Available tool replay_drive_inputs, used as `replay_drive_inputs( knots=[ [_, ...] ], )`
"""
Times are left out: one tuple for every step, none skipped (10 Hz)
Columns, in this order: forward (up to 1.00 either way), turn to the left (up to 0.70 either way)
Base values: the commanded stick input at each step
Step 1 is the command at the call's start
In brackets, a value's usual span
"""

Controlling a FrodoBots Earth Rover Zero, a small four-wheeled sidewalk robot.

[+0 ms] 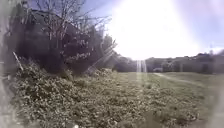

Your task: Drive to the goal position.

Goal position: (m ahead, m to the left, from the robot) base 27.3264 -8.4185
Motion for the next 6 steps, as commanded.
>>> replay_drive_inputs(
  knots=[
    [0.7, -0.35],
    [0.7, -0.35],
    [0.7, -0.35],
    [0.7, -0.35],
    [0.7, -0.35],
    [0.7, -0.35]
  ],
)
